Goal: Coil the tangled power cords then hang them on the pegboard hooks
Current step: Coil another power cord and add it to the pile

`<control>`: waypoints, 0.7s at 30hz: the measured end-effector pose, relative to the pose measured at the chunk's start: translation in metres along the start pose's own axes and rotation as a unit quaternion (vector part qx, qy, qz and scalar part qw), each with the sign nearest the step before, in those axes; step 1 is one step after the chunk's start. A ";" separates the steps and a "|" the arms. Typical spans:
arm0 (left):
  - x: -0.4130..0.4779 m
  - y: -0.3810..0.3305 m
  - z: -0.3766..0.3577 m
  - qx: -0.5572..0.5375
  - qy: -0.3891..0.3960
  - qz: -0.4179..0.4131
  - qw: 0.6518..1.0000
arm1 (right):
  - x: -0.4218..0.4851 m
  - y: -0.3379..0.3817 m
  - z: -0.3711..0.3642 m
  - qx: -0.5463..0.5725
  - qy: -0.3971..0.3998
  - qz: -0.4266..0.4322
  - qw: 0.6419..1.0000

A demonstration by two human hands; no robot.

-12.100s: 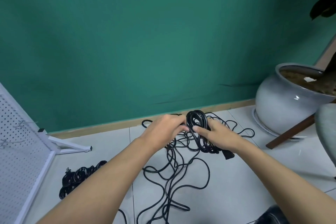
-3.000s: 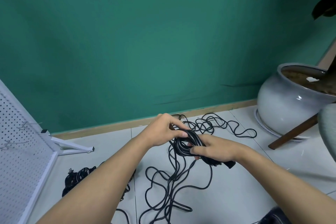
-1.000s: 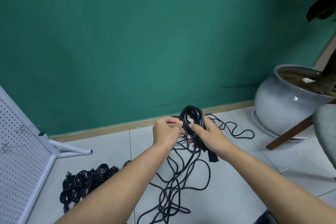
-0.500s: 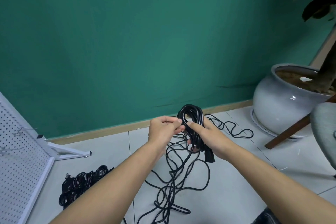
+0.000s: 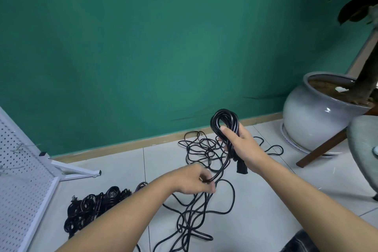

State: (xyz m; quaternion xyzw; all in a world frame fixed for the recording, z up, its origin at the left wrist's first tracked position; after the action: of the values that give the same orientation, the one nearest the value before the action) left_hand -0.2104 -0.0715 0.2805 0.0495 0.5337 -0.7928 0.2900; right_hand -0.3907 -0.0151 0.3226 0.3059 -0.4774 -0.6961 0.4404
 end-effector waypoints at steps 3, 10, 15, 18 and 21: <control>0.002 0.012 0.009 0.078 -0.021 0.008 0.997 | 0.002 -0.005 0.005 -0.022 -0.009 0.007 1.000; -0.015 -0.011 0.054 -0.223 -0.155 -0.106 0.957 | -0.006 -0.006 0.009 -0.125 0.052 0.025 0.990; -0.015 -0.026 0.059 -0.209 -0.281 -0.181 0.919 | -0.017 0.014 -0.006 -0.183 0.111 0.045 0.976; -0.014 -0.029 0.060 -0.190 -0.303 -0.186 0.915 | -0.024 0.021 -0.013 -0.169 0.148 0.028 0.974; -0.013 -0.027 0.060 -0.195 -0.321 -0.173 0.910 | -0.029 0.026 -0.015 -0.142 0.169 0.022 0.975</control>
State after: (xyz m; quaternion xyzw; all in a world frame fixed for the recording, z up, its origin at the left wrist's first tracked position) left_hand -0.1995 -0.1111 0.3335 -0.3588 0.5557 -0.6839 0.3077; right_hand -0.3573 0.0008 0.3415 0.3426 -0.2987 -0.6853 0.5690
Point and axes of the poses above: each hand's wrist, its own x-axis towards the middle knuckle, its own z-axis out of the back of the hand, y = z × x, the point moved 1 cm from there along x, towards the middle knuckle, and after that the axes turned 12 degrees about -x, right-handed, at the moved point
